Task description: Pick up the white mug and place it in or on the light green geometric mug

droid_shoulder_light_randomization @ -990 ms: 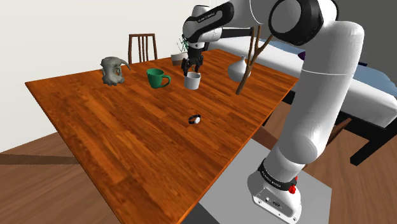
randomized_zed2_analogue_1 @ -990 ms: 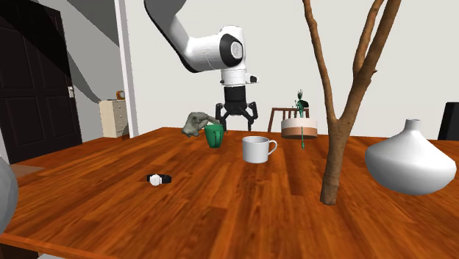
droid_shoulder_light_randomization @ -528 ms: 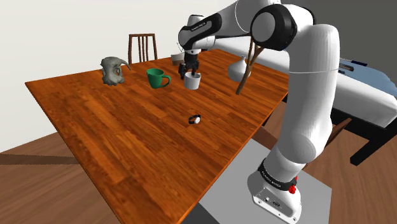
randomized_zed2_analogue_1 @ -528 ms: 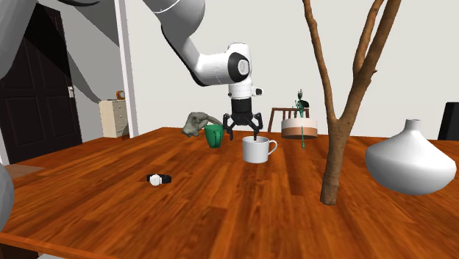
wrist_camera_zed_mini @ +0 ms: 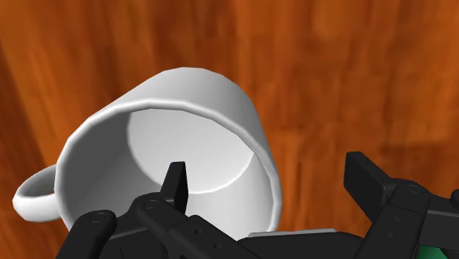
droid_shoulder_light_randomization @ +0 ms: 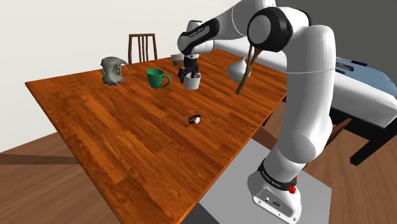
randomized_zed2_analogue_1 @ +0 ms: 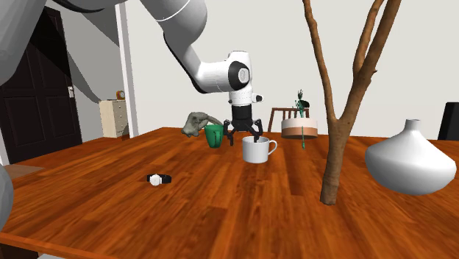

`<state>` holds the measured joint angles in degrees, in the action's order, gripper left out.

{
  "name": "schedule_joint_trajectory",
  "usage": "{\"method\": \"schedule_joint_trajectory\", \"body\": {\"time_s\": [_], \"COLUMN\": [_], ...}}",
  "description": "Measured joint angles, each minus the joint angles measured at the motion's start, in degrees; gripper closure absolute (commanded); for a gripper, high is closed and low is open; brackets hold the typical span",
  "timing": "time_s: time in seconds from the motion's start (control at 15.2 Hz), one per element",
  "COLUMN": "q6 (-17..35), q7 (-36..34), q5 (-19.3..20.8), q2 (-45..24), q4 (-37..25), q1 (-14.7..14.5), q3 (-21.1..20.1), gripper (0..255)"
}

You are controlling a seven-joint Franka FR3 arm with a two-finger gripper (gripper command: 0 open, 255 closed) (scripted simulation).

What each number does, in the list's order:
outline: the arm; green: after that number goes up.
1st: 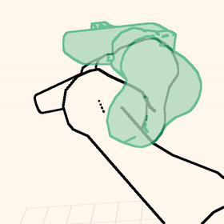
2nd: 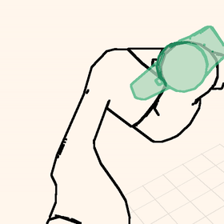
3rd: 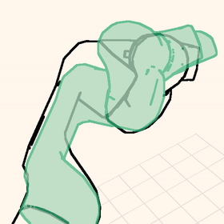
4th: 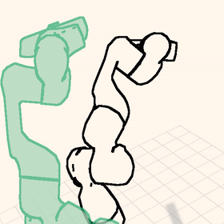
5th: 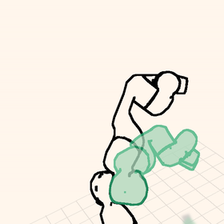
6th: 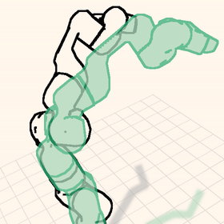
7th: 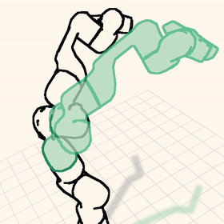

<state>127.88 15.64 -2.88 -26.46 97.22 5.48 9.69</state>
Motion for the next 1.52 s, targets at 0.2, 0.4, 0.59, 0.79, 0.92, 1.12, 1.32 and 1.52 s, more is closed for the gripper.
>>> {"method": "schedule_joint_trajectory", "body": {"time_s": [0.2,0.4,0.59,0.79,0.92,1.12,1.32,1.52], "q6": [0.01,0.01,0.01,0.00,-0.28,-1.88,-3.60,-5.49], "q7": [0.01,0.01,0.01,0.00,-0.03,0.04,-0.11,-0.12], "q5": [0.00,0.00,0.00,0.00,0.04,0.18,0.37,0.55], "q2": [-0.02,-0.02,-0.01,-0.01,0.18,1.07,2.05,2.99], "q4": [-0.01,-0.01,-0.01,-0.01,-0.10,-0.84,-1.60,-2.55], "q1": [0.00,0.00,0.00,0.01,-0.03,0.01,-0.11,-0.13], "q3": [0.00,0.00,0.00,0.00,0.02,0.13,0.21,0.31], "gripper": [255,255,255,255,255,255,255,255]}}
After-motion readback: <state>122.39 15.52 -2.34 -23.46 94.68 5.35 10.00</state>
